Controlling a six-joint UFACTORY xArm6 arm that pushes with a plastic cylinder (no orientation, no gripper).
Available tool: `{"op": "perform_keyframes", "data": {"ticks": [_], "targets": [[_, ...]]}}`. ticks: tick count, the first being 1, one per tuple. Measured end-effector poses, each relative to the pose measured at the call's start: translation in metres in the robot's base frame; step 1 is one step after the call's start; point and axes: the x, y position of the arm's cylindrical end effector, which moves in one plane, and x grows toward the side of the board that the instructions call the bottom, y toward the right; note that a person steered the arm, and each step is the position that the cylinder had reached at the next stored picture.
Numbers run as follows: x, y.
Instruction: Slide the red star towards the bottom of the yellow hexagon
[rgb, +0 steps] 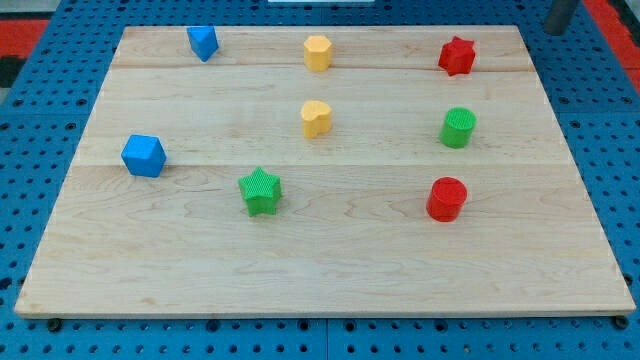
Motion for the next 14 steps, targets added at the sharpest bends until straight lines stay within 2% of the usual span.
{"op": "perform_keyframes", "data": {"ticks": [3, 4, 5, 6, 8, 9, 10, 11, 12, 13, 14], "targets": [[0.007, -0.003], [0.033, -0.053], [0.049, -0.078], [0.049, -0.077], [0.043, -0.138], [0.048, -0.148], [0.055, -0.225], [0.095, -0.256], [0.102, -0.264], [0.102, -0.300], [0.101, -0.293]]}}
